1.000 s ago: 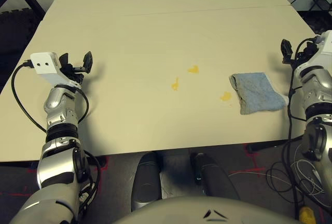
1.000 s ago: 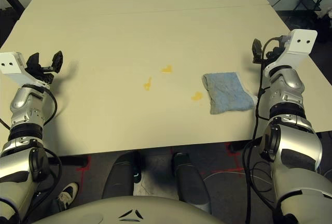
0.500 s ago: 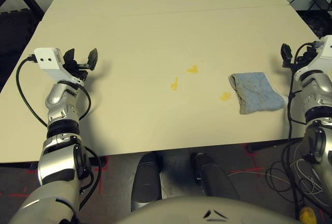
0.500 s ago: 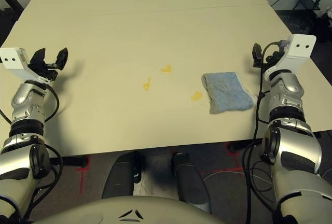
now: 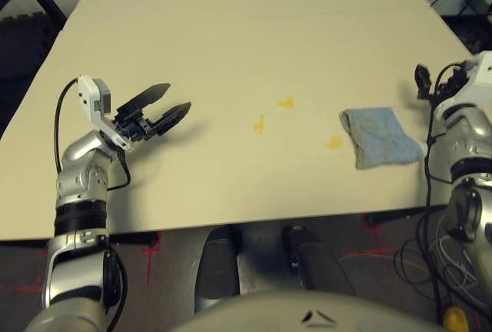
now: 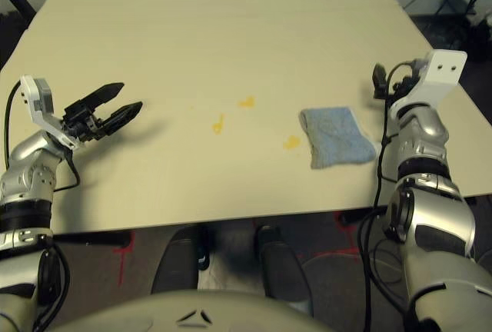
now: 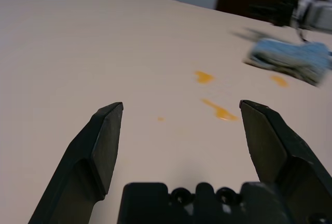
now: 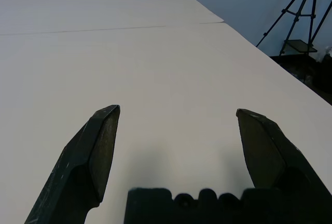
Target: Wipe the water off the table with a rag.
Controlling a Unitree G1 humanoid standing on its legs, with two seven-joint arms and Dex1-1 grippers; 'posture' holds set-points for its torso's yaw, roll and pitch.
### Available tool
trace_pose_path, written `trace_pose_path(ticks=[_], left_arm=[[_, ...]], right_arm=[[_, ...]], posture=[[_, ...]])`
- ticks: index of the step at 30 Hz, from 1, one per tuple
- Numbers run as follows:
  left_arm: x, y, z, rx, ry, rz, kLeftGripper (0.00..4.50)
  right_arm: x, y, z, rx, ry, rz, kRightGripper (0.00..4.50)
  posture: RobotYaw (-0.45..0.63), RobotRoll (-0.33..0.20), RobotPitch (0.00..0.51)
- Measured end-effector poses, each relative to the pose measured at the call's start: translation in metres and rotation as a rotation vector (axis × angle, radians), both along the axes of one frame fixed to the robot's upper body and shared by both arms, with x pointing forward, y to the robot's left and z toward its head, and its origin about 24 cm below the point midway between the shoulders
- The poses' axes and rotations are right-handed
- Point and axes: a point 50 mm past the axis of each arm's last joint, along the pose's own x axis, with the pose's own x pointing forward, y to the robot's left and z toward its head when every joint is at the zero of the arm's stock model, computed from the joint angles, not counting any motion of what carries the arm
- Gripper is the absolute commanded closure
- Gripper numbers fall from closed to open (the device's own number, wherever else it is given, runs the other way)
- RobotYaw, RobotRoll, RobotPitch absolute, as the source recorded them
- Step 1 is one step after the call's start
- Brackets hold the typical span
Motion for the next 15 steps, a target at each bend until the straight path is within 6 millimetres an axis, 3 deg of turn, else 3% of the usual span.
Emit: trace_pose_path(ticks=[5,9,15], left_arm=[[-0.007,-0.006,-0.003,0.065,-0.006,-0.116,0.0],[-0.007,-0.007,-0.003,0.077,-0.019,-0.126,0.0],[-0.007,-0.011,-0.005,0.106,-0.04,-0.149,0.0]], right_arm=[[-0.002,-0.005,0.001,0.005,0.023,0.025,0.04],[-0.01,-0.02,0.006,0.042,0.05,0.075,0.04],[-0.031,-0.038,0.024,0.125,0.144,0.288,0.04]], posture=[[0.16,0.0,0.184],[0.15,0.0,0.186],[0.13,0.0,0.189]])
